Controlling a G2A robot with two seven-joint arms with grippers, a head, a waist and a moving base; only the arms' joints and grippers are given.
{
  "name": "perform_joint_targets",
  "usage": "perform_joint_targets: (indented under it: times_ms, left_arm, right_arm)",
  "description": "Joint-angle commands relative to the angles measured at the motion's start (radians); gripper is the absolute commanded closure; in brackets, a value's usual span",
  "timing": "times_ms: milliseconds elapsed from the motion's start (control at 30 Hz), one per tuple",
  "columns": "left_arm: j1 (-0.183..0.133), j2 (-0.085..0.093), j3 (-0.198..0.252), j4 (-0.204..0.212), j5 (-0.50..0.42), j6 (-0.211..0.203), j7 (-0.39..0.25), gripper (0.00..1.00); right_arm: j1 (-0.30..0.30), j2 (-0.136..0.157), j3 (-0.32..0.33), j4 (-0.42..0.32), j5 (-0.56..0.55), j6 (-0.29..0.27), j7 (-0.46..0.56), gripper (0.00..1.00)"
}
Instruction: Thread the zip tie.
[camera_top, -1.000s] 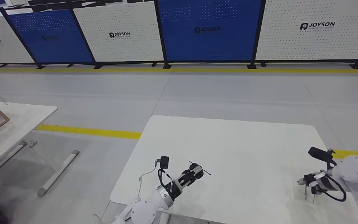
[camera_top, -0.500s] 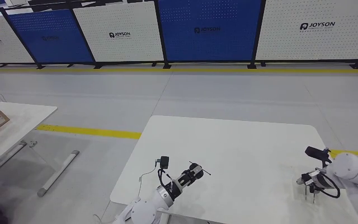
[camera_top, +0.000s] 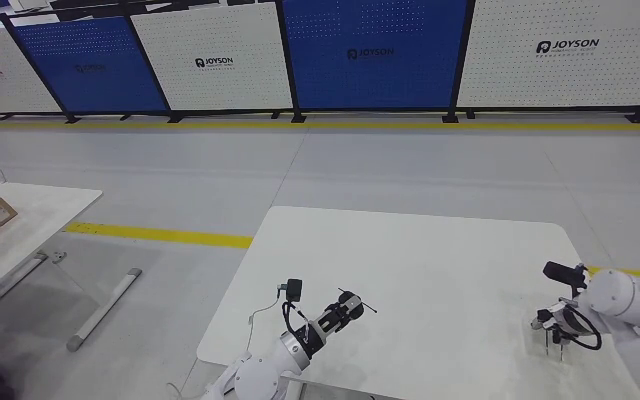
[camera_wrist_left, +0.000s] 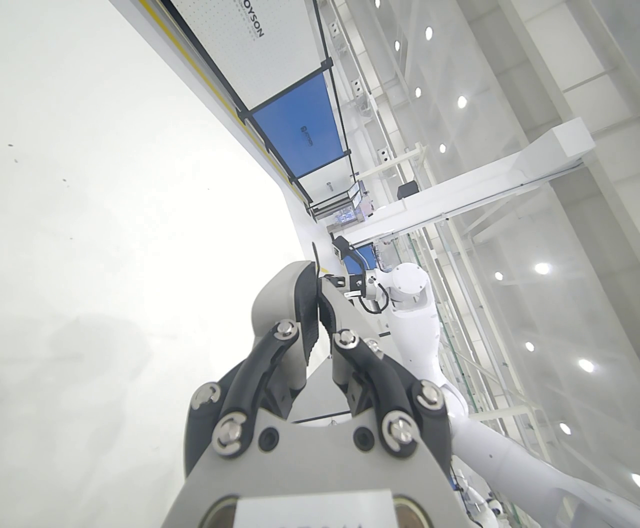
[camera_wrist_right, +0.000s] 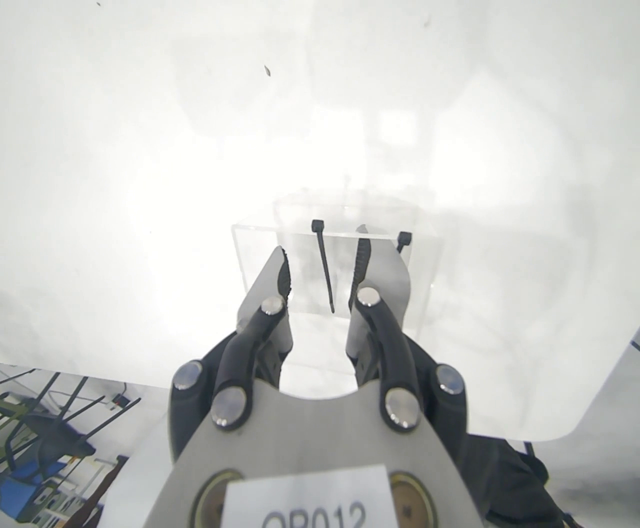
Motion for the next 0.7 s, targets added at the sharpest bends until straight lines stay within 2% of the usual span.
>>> perform_joint_targets:
  times_ms: [0, 67, 100, 133, 200, 433, 533, 667]
  left_arm:
    - [0.0, 0.0, 0.0, 0.0, 0.0, 0.0, 0.0, 1.0]
    - [0.0, 0.0, 0.0, 0.0, 0.0, 0.0, 0.0, 1.0]
    - [0.0, 0.0, 0.0, 0.0, 0.0, 0.0, 0.0, 1.0]
    - [0.0, 0.0, 0.0, 0.0, 0.0, 0.0, 0.0, 1.0]
    - [0.0, 0.0, 0.0, 0.0, 0.0, 0.0, 0.0, 1.0]
    - [0.0, 0.0, 0.0, 0.0, 0.0, 0.0, 0.0, 1.0]
    - [0.0, 0.0, 0.0, 0.0, 0.0, 0.0, 0.0, 1.0]
    - [0.0, 0.0, 0.0, 0.0, 0.0, 0.0, 0.0, 1.0]
  right_arm:
    - [0.005, -0.002, -0.006, 0.006, -0.001, 0.0, 0.0, 0.89]
    - [0.011, -0.004, -0.012, 0.014, -0.001, 0.0, 0.0, 0.98]
    - [0.013, -0.005, -0.015, 0.017, 0.0, 0.0, 0.0, 0.99]
    - [0.016, -0.006, -0.017, 0.02, 0.001, 0.0, 0.0, 0.97]
    - [0.02, -0.007, -0.022, 0.024, 0.001, 0.0, 0.0, 1.0]
    - [0.026, -0.007, -0.03, 0.027, 0.0, 0.0, 0.0, 1.0]
    - [0.017, -0.002, -0.023, 0.008, -0.004, 0.0, 0.0, 1.0]
    - [-0.02, 0.013, 0.022, -0.044, -0.006, 0.0, 0.0, 1.0]
